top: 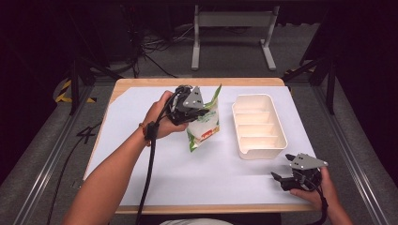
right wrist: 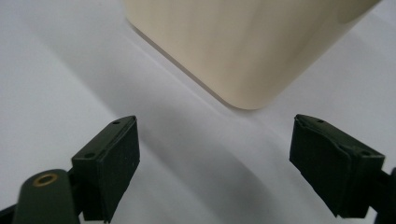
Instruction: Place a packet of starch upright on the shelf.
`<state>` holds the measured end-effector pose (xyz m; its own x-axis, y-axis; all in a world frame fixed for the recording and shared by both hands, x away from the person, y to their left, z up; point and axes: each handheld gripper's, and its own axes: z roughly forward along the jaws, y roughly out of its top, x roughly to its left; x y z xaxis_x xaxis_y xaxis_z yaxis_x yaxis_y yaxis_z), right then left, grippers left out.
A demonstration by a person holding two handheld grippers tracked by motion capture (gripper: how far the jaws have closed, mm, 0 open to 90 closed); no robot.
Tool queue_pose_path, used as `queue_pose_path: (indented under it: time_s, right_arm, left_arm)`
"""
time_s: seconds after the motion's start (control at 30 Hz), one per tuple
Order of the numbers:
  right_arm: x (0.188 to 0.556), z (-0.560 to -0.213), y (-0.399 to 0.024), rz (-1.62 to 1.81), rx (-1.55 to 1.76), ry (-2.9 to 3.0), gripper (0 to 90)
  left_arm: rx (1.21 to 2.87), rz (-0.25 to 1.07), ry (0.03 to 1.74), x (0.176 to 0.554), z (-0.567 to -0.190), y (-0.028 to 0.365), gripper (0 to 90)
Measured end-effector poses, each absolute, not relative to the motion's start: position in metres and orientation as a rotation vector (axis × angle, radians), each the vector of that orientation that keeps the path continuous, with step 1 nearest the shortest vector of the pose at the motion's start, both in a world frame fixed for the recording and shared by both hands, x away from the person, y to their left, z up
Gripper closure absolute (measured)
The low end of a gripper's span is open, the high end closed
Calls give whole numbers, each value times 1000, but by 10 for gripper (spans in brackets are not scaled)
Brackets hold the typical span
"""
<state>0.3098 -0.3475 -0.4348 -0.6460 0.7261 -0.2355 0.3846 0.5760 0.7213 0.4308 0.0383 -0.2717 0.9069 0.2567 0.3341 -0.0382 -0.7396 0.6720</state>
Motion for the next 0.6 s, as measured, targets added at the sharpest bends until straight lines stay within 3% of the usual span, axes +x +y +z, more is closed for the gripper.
queue_pose_path:
  time_s: [0.6]
  right_arm:
    - [309, -435, -349, 875, 901, 2285, 156]
  left_arm:
    - [2297, 564, 107, 446, -246, 12, 894]
